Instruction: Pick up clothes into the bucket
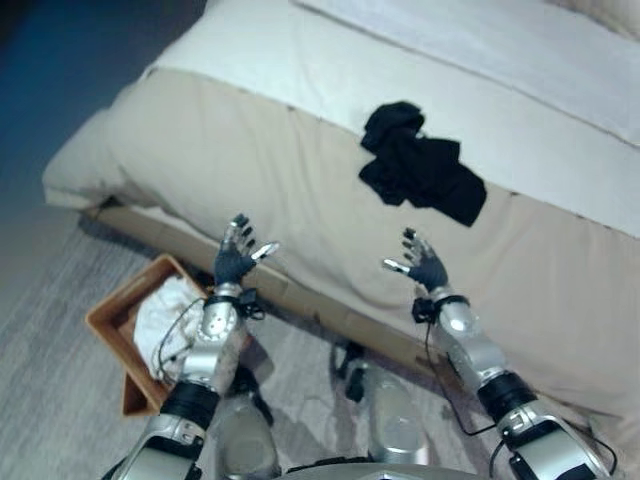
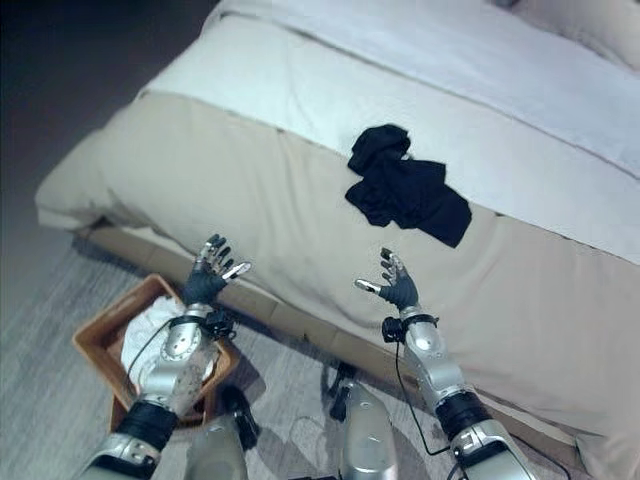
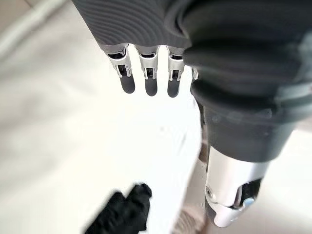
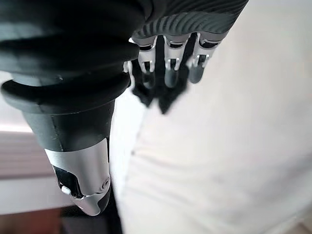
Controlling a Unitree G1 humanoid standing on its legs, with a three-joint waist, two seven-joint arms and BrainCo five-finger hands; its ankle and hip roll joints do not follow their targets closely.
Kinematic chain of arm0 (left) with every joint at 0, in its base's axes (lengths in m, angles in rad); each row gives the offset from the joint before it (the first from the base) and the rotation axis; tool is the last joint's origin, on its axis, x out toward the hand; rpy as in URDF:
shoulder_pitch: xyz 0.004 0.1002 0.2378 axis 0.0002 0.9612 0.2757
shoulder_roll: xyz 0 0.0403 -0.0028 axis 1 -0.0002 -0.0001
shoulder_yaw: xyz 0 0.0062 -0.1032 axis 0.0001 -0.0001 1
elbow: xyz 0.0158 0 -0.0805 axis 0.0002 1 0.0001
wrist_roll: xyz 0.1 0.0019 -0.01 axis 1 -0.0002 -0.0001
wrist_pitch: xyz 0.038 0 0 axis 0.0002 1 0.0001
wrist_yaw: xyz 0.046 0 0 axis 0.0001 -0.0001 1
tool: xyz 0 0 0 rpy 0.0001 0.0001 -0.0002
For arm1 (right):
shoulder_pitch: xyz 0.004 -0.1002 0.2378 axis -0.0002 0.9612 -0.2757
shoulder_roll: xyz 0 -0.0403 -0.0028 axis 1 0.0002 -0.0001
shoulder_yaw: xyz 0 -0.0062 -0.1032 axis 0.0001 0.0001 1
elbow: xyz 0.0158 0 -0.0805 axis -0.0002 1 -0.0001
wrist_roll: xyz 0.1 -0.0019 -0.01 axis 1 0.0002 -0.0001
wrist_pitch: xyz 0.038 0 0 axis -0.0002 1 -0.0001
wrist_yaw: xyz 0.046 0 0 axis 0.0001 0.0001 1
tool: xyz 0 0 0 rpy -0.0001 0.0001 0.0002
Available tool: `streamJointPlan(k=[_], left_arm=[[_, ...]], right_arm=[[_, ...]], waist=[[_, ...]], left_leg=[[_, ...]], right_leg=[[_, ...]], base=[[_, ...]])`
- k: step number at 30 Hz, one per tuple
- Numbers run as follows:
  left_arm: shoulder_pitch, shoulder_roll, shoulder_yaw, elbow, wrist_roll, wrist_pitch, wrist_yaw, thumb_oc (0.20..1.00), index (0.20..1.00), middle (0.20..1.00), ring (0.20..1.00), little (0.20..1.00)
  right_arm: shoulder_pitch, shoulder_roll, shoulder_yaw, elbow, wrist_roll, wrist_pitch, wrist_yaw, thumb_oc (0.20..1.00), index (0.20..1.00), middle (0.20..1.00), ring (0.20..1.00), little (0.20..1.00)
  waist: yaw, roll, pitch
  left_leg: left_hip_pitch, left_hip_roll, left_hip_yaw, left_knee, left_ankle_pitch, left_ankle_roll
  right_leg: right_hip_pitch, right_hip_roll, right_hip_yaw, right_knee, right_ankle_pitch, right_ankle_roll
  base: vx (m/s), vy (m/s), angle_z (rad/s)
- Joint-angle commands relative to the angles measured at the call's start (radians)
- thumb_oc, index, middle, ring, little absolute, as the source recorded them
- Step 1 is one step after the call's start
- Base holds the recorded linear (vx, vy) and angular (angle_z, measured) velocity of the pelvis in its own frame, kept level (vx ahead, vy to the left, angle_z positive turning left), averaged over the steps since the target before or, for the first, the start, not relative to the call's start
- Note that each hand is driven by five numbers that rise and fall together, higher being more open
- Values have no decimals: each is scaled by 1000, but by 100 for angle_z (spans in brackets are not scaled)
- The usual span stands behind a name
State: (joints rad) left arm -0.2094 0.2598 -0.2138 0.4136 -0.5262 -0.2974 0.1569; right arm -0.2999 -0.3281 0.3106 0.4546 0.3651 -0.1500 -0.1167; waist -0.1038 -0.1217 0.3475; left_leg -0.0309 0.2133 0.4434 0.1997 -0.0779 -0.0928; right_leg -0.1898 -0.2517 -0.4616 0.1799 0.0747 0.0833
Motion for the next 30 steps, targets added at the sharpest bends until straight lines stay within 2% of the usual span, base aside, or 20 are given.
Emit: streamJointPlan(k=[1, 2, 3, 4, 5, 6, 7, 8, 9, 11, 12, 13, 15, 17, 21, 23, 24, 26, 27, 30], left_arm=[[79, 19, -1, -64, -55, -13, -72, 1000, 1000, 1000, 1000, 1000], [80, 20, -1, -65, -56, -13, -72, 1000, 1000, 1000, 1000, 1000], [93, 18, -14, -76, -63, -8, -85, 1000, 1000, 1000, 1000, 1000], [93, 18, -14, -76, -63, -8, -85, 1000, 1000, 1000, 1000, 1000], [111, 10, -17, -70, -71, 7, -92, 1000, 1000, 1000, 1000, 1000], [111, 10, -18, -71, -71, 7, -92, 1000, 1000, 1000, 1000, 1000], [124, 6, -11, -66, -80, 13, -93, 1000, 1000, 1000, 1000, 1000], [155, 11, 12, -75, -79, 13, -88, 1000, 1000, 1000, 1000, 1000], [172, 14, 27, -81, -74, 10, -87, 1000, 1000, 1000, 1000, 1000], [199, 9, 54, -82, -79, 8, -89, 1000, 1000, 1000, 1000, 1000], [200, 8, 54, -83, -79, 8, -89, 1000, 1000, 1000, 1000, 1000], [231, 12, 87, -80, -82, 15, -102, 1000, 1000, 1000, 1000, 1000], [247, 11, 102, -81, -88, 10, -98, 1000, 1000, 1000, 1000, 1000], [277, 20, 130, -98, -97, 12, -108, 1000, 1000, 1000, 1000, 1000], [288, 31, 139, -138, -110, 6, -104, 1000, 1000, 1000, 1000, 1000], [293, 37, 134, -156, -103, 9, -103, 1000, 1000, 1000, 1000, 1000], [293, 37, 134, -156, -103, 9, -102, 1000, 1000, 1000, 1000, 1000], [291, 54, 120, -179, -69, 7, -95, 1000, 1000, 1000, 1000, 1000], [281, 67, 106, -184, -49, 2, -92, 1000, 1000, 1000, 1000, 1000], [261, 86, 87, -198, -10, -12, -78, 1000, 1000, 1000, 1000, 1000]], right_arm=[[1, -17, 14, -99, -43, -21, 38, 1000, 1000, 1000, 1000, 1000], [3, -17, 14, -100, -43, -20, 38, 1000, 1000, 1000, 1000, 1000], [22, -32, 15, -120, -45, -18, 50, 1000, 1000, 1000, 1000, 1000], [22, -32, 15, -120, -45, -18, 50, 1000, 1000, 1000, 1000, 1000], [51, -47, 2, -125, -56, -10, 58, 1000, 1000, 1000, 1000, 1000], [52, -47, 2, -125, -56, -9, 58, 1000, 1000, 1000, 1000, 1000], [57, -51, 1, -116, -59, -5, 61, 1000, 1000, 1000, 1000, 1000], [60, -64, 1, -122, -65, -4, 63, 1000, 1000, 1000, 1000, 1000], [57, -66, 4, -125, -69, -6, 66, 1000, 1000, 1000, 1000, 1000], [58, -64, -7, -133, -85, -8, 68, 1000, 1000, 1000, 1000, 1000], [59, -64, -7, -133, -85, -8, 68, 1000, 1000, 1000, 1000, 1000], [76, -60, -23, -148, -96, -4, 82, 1000, 1000, 1000, 1000, 1000], [84, -57, -26, -154, -97, -3, 85, 1000, 1000, 1000, 1000, 1000], [97, -50, -44, -156, -98, 7, 92, 1000, 1000, 1000, 1000, 1000], [68, -43, -34, -152, -118, 13, 88, 1000, 1000, 1000, 1000, 1000], [64, -38, -39, -159, -125, 14, 86, 1000, 1000, 1000, 1000, 1000], [64, -38, -40, -159, -125, 14, 86, 1000, 1000, 1000, 1000, 1000], [38, -33, -32, -164, -159, 11, 71, 1000, 1000, 1000, 1000, 1000], [12, -31, -20, -157, -178, 10, 60, 1000, 1000, 1000, 1000, 1000], [-46, -24, -8, -132, -211, 9, 33, 1000, 1000, 1000, 1000, 1000]], waist=[[37, -5, -44], [37, -1, -44], [75, -12, -23], [75, -12, -23], [99, -26, -29], [96, -28, -32], [104, -22, -36], [125, 3, -44], [136, 16, -48], [136, 44, -62], [137, 43, -62], [130, 57, -83], [133, 60, -89], [131, 69, -104], [146, 69, -93], [150, 64, -85], [152, 63, -85], [152, 58, -49], [146, 65, -29], [160, 69, 3]], left_leg=[[4, 76, -139, 199, 68, -13], [0, 84, -144, 207, 67, -18], [-64, 54, -281, 350, 178, -12], [-64, 55, -282, 350, 177, -12], [-144, -13, -397, 360, 168, -10], [-148, -16, -399, 357, 172, -8], [-171, -19, -420, 291, 167, -9], [-201, -21, -474, 108, 208, -19], [-192, -46, -514, 29, 223, -24], [-190, -44, -517, -53, 252, -37], [-187, -45, -515, -54, 252, -37], [-151, -66, -490, -54, 211, -21], [-144, -83, -497, -41, 195, -20], [-115, -98, -448, -55, 167, -4], [-110, -119, -408, -41, 119, 24], [-104, -140, -400, -35, 88, 52], [-105, -141, -398, -34, 88, 53], [-99, -186, -398, -27, 64, 101], [-102, -188, -409, -31, 73, 109], [-108, -193, -409, -40, 59, 112]], right_leg=[[107, -2, 104, 23, -67, 54], [109, 5, 101, 23, -70, 50], [154, 33, 110, 10, -87, -10], [154, 34, 109, 10, -87, -10], [195, 35, 124, -13, -102, -9], [193, 32, 121, -15, -100, -9], [210, 39, 128, -21, -104, 1], [228, 55, 155, -28, -118, 21], [231, 63, 178, -26, -123, 25], [254, 66, 188, -23, -141, 35], [255, 65, 189, -22, -142, 36], [262, 55, 201, -3, -151, 44], [268, 41, 213, -1, -150, 50], [298, 7, 213, -36, -130, 76], [268, -33, 235, -28, -107, 107], [237, -58, 249, 45, -82, 118], [234, -60, 252, 48, -84, 119], [128, -99, 290, 239, 41, 134], [88, -85, 316, 286, 71, 130], [29, -118, 295, 271, 59, 128]], base=[[191, -343, -25], [82, -305, -40], [16, -170, -55], [125, -237, -73], [107, -81, -54], [197, -81, -24], [270, 77, 18], [350, 117, 29], [356, 157, 17], [237, 91, -69], [277, 90, -103], [177, 60, -68], [229, 94, -76], [334, 150, -73], [149, 121, -25], [99, 108, -12], [75, 143, -9], [16, 175, -4], [-49, 94, 5], [-75, -8, 2]])
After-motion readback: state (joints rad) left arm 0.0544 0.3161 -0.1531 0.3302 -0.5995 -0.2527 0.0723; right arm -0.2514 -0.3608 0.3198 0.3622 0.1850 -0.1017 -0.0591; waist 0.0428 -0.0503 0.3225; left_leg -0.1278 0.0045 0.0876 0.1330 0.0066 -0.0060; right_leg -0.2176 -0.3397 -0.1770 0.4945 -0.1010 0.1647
